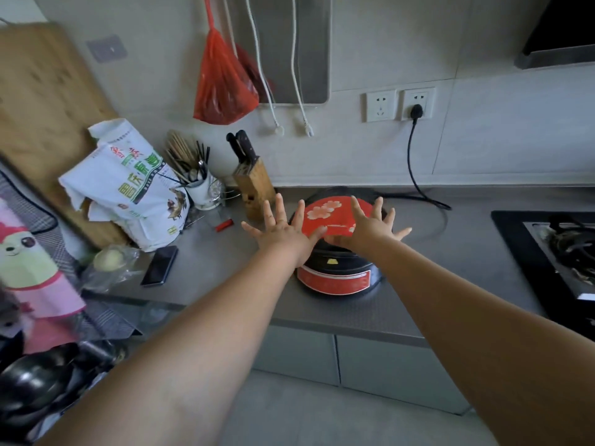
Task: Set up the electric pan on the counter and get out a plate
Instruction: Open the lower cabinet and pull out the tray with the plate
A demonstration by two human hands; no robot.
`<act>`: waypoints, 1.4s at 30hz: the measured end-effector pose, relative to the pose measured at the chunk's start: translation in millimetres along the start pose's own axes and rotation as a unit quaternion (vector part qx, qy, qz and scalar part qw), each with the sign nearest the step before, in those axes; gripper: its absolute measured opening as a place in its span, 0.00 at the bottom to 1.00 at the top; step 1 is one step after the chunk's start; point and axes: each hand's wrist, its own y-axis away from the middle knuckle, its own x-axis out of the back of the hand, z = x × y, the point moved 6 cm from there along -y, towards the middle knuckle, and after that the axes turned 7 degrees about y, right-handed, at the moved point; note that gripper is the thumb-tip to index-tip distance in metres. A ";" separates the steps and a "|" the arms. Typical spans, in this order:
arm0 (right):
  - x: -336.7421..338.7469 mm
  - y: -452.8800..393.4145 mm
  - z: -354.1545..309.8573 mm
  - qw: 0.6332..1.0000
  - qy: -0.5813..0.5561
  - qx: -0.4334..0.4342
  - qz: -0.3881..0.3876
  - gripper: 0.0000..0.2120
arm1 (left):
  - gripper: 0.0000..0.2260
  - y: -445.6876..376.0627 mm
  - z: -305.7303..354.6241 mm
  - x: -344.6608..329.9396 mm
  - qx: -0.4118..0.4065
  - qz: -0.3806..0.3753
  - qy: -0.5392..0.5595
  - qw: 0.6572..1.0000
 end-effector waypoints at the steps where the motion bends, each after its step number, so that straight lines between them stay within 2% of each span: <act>1: -7.6 2.9 -13.7 1.000 -0.002 0.003 0.002 0.53 | 0.37 0.1 -16.3 -0.2 0.002 -0.002 0.000 1.000; 5: -43.9 17.2 -89.4 1.000 -0.017 0.020 0.003 0.50 | 0.37 -8.8 -107.6 -2.4 0.010 -0.015 -0.010 1.000; 9: -82.6 29.3 -180.5 1.000 -0.024 -0.010 -0.015 0.51 | 0.36 -25.4 -214.6 -1.2 0.003 -0.037 -0.006 0.999; 13: -106.5 32.5 -245.2 0.998 -0.034 -0.037 -0.029 0.53 | 0.36 -36.3 -288.7 -1.5 -0.008 -0.050 -0.030 0.998; 23: -154.2 36.5 -315.1 0.998 -0.031 -0.031 -0.051 0.50 | 0.35 -53.7 -355.4 -25.4 -0.042 -0.077 -0.002 0.996; 29: -200.1 33.0 -341.2 0.997 -0.056 -0.012 -0.056 0.49 | 0.32 -61.3 -384.5 -53.6 -0.054 -0.067 0.012 0.996; 32: -224.5 32.9 -355.7 0.996 -0.076 -0.017 -0.034 0.43 | 0.26 -62.8 -394.3 -58.6 -0.118 0.034 -0.003 0.992; 35: -255.0 33.9 -374.9 0.990 -0.131 -0.044 -0.010 0.31 | 0.13 -66.9 -410.6 -64.2 -0.175 0.113 0.022 0.978; 37: -276.6 37.6 -385.5 0.985 -0.160 -0.058 0.000 0.22 | 0.09 -68.7 -422.8 -76.8 -0.198 0.112 0.039 0.973; 40: -315.8 43.9 -401.0 0.982 -0.170 -0.078 -0.016 0.09 | 0.11 -70.2 -443.7 -106.8 -0.235 0.088 0.044 0.967; 42: -339.5 49.0 -408.7 0.983 -0.161 -0.082 -0.043 0.14 | 0.13 -68.4 -455.0 -128.4 -0.265 0.075 0.038 0.961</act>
